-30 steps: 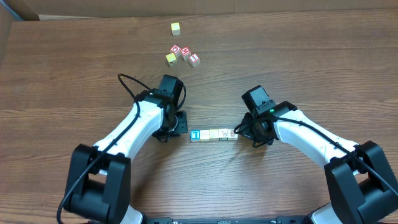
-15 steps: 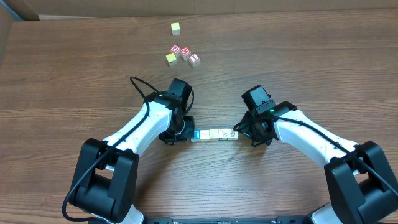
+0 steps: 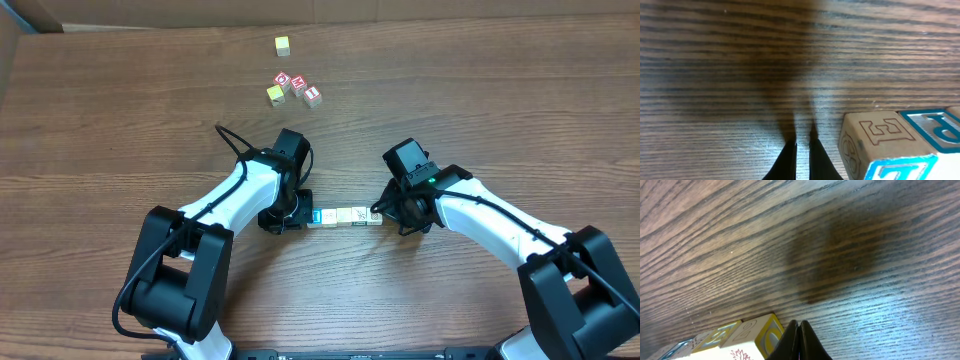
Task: Flip 5 blocks
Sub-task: 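Lower both grippers to the row ends and push the blocks together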
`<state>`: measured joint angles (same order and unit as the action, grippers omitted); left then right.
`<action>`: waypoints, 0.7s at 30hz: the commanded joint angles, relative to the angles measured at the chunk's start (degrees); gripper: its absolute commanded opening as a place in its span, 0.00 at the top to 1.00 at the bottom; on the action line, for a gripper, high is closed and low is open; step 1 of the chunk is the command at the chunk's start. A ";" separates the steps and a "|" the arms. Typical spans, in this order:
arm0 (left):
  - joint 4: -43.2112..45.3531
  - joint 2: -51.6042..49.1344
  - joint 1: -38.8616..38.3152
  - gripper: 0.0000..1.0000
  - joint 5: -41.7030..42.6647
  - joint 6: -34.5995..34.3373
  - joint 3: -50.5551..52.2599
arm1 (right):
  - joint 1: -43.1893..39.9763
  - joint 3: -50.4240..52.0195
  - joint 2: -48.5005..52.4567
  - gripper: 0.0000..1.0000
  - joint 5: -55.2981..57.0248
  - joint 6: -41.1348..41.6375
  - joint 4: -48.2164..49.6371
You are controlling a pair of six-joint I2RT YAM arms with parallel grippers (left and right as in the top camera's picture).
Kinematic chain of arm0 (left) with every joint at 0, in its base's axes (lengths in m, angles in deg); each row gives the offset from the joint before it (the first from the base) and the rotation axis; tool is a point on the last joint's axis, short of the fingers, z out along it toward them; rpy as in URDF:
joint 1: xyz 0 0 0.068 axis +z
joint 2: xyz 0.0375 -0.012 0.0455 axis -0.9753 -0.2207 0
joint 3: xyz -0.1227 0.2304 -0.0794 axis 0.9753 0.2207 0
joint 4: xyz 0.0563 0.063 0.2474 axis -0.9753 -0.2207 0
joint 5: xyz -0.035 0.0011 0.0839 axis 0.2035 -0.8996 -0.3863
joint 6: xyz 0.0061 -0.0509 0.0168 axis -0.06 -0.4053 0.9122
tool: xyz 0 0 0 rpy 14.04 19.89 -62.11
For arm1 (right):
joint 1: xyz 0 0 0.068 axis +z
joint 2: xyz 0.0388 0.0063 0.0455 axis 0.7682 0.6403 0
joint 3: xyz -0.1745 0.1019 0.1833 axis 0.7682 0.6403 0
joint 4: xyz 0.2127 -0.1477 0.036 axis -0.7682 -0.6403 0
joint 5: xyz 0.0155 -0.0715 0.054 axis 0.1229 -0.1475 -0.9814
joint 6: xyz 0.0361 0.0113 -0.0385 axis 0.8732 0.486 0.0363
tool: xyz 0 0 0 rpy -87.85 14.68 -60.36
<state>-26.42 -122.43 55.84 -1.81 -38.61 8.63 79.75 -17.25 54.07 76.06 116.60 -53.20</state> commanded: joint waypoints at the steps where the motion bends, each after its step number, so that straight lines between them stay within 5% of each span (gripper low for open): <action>1: 0.46 -0.61 -0.37 0.96 0.39 0.22 0.42 | 0.39 0.24 0.42 0.96 -0.59 0.42 0.35; 21: 2.54 -0.61 -0.37 0.96 0.42 0.26 0.42 | 4.35 0.24 0.44 0.96 -0.28 3.23 1.88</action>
<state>-24.49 -122.43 55.84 -1.83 -38.61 8.63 83.95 -17.25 54.12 75.52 118.44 -51.74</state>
